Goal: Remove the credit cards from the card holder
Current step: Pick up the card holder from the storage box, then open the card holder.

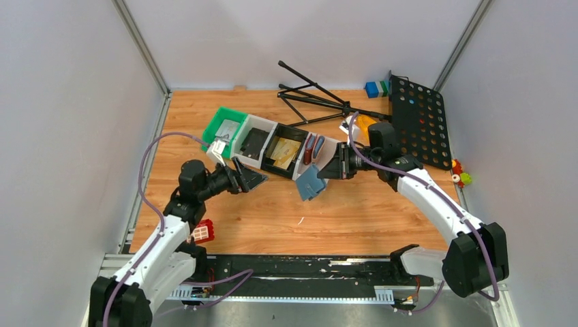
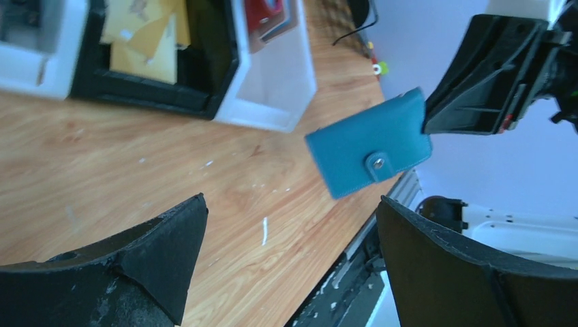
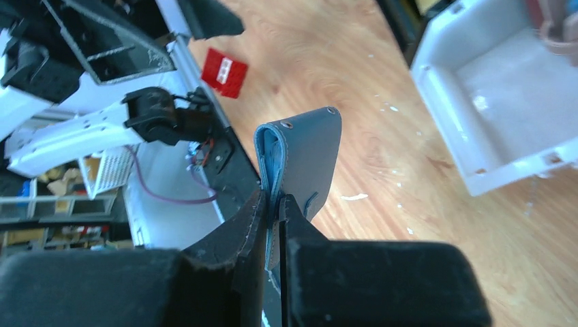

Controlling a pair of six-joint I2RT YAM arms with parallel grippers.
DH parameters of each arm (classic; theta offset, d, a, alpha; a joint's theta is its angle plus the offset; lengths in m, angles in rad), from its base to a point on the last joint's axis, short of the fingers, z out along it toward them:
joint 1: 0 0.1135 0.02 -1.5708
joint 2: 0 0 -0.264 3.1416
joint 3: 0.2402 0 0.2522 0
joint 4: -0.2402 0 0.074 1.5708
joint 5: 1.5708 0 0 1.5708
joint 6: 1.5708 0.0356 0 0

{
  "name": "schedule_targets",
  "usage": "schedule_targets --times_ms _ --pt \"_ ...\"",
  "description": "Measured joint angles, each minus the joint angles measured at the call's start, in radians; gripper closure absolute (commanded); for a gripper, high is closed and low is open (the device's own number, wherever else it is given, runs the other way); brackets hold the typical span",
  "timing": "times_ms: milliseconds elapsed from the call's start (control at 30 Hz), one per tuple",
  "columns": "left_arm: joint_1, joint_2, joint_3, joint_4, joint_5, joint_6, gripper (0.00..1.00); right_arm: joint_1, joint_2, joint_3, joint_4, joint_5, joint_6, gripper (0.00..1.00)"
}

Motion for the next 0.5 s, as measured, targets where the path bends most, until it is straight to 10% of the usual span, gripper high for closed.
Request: schedule_targets --times_ms 500 --pt "-0.139 0.247 0.173 0.246 0.117 -0.037 0.13 0.026 0.0 0.007 0.024 -0.239 -0.04 1.0"
